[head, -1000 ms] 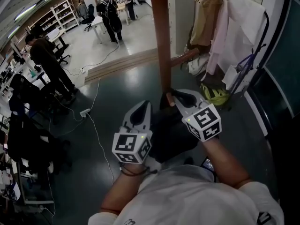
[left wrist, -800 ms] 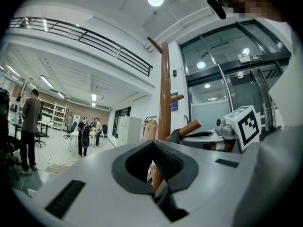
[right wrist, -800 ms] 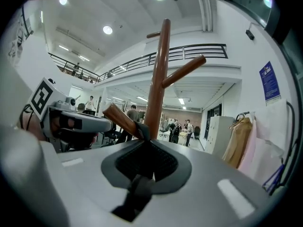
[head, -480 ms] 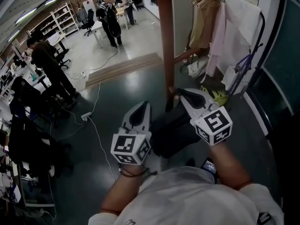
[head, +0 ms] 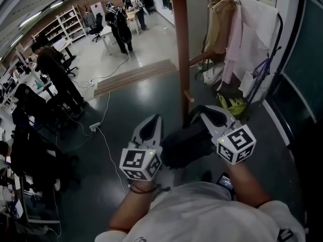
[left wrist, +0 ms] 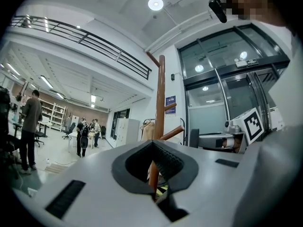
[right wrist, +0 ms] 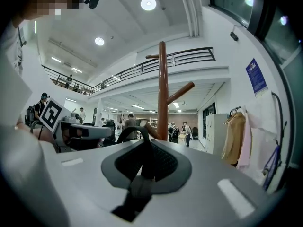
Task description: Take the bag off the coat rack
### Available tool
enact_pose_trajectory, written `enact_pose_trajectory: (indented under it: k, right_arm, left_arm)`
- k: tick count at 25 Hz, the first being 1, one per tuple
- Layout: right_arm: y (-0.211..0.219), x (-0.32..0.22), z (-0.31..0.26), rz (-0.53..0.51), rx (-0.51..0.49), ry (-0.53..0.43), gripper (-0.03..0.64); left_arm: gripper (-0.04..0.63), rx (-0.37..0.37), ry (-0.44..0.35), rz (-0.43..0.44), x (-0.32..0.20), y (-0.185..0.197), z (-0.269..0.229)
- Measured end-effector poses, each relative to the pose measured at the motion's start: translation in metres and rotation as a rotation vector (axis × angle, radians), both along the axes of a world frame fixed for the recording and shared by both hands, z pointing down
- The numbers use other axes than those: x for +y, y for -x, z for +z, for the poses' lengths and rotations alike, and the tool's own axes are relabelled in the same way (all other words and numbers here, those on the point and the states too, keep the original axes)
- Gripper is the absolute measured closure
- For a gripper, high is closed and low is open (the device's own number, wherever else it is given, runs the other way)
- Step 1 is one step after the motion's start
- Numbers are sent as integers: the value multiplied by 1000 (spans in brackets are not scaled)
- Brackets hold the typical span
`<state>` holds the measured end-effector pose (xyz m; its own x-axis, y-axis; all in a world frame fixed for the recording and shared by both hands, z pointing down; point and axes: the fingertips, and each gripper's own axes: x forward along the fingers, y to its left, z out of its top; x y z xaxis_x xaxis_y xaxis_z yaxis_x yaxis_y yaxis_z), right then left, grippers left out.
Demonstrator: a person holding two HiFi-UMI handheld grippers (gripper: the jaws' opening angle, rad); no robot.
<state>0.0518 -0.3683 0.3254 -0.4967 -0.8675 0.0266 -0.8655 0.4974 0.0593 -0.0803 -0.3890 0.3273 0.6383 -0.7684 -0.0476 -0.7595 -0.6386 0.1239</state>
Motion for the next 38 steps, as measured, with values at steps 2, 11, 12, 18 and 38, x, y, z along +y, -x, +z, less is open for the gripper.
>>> enact_pose_trajectory:
  k: [2, 11, 12, 18, 38]
  right_arm:
    - [0, 4, 10, -6, -38, 21, 584]
    - [9, 22, 52, -14, -130, 90, 586]
    - [11, 23, 57, -12, -129, 90, 586]
    - [17, 28, 76, 7, -151, 102, 586]
    - [28, 31, 78, -10, -160, 117, 588]
  left_arm:
    - [589, 9, 6, 12, 3, 1, 3]
    - [589, -2, 25, 17, 21, 1, 27]
    - [589, -4, 32, 17, 22, 1, 33]
    - [589, -10, 50, 34, 25, -4, 52]
    - [589, -13, 66, 33, 22, -4, 59]
